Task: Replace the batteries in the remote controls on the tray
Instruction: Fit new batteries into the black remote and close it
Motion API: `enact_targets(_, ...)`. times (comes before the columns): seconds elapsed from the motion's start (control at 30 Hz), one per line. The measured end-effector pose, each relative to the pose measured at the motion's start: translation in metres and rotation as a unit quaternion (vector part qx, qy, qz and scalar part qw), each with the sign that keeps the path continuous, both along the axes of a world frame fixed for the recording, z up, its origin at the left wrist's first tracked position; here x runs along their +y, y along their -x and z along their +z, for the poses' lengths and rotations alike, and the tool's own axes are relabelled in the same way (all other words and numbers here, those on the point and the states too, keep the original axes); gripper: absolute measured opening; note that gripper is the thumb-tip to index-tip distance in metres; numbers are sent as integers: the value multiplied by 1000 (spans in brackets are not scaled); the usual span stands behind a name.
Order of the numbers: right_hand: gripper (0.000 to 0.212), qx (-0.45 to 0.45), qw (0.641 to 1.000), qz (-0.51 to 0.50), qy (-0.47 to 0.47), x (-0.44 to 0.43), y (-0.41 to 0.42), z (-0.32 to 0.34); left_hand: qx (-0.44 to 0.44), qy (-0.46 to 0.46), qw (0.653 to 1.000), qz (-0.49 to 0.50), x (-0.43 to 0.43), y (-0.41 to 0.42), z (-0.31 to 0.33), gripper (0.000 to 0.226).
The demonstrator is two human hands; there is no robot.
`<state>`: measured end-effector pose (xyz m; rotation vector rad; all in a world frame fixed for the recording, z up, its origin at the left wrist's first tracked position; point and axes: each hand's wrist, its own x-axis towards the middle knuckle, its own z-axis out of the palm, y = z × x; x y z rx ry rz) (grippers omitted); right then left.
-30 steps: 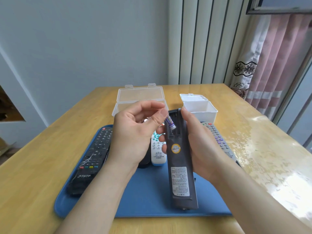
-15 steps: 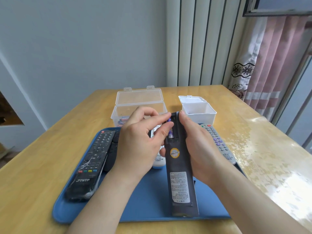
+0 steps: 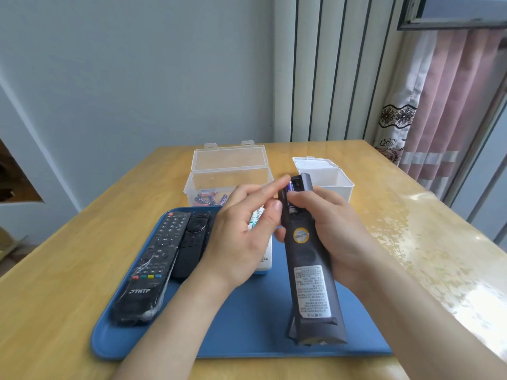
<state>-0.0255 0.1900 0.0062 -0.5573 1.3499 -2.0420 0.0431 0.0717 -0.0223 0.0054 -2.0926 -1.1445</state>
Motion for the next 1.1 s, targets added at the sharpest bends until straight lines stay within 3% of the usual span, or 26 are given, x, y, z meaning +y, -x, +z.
enact_targets(0.07, 9, 9, 1000, 2, 12, 0, 5, -1, -42, -213, 974, -65, 4, 0, 7, 31)
enact_targets(0.17, 12, 7, 1000, -6, 18, -1, 10, -7, -65, -463, 875, -125, -1, -1, 11, 36)
enact_targets(0.27, 12, 0, 1000, -7, 22, -3, 10, -10, -57, -543, 817, -187, -5, -4, 13, 47)
enact_targets(0.37, 13, -30, 999, -12, 28, -2, 10, -9, -30, -558, 805, -200, -6, -5, 15, 38)
enact_targets(0.5, 27, -136, 990, 21, 35, 2, 10, -3, -24, -506, 847, -163, -6, -6, 15, 21)
enact_targets(0.6, 41, -146, 988, 38, 32, 2, 9, -4, -7, -440, 891, -112, -2, -7, 18, 14)
enact_targets(0.73, 45, -128, 991, 29, 27, -2, 6, -6, 50, -441, 890, -105, 7, -9, 25, 15)
enact_targets(0.87, 46, -92, 996, 5, 1, -2, 3, -5, 37, -412, 907, -74, 14, -11, 30, 9)
enact_targets(0.93, 42, -82, 997, -10, -12, -5, 0, -7, 11, -323, 946, -4, 15, -7, 23, 15)
enact_targets(1.0, 29, -61, 997, -31, -23, -9, -4, -11, -9, -161, 983, 91, 19, -1, 10, 22)
enact_targets(1.1, 16, -52, 997, -43, -36, -12, -5, -18, -10, 21, 984, 179, 26, 5, 0, 27)
